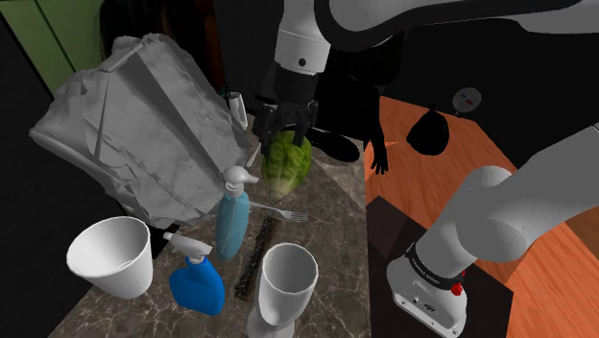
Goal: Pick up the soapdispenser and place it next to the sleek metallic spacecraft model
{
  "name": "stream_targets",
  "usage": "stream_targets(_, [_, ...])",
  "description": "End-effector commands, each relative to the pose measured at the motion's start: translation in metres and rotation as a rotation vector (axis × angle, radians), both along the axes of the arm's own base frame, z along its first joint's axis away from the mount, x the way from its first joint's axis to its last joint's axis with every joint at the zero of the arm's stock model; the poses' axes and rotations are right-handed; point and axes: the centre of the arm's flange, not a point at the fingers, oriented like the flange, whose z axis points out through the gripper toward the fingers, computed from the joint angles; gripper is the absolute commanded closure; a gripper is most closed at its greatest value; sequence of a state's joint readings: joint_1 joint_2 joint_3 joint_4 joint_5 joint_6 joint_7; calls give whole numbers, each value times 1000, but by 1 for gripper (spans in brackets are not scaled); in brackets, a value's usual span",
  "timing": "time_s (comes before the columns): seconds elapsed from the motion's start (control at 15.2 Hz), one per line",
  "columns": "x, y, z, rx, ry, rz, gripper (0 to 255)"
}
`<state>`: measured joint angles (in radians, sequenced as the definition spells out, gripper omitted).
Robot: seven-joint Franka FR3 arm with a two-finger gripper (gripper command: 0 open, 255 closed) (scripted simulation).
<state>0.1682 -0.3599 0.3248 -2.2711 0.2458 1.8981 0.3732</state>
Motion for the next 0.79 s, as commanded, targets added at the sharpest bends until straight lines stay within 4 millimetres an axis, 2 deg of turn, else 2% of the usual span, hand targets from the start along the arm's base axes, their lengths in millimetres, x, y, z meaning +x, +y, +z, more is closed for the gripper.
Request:
stream_targets(0.0, [10,23,-5,13,-5,4,0])
stream_targets(0.33, [28,80,-20,42,-17,14,0])
stream_targets(0.4, [30,87,-21,46,-18,16,0])
stream_targets(0.73, [28,90,-47,46,-18,16,0])
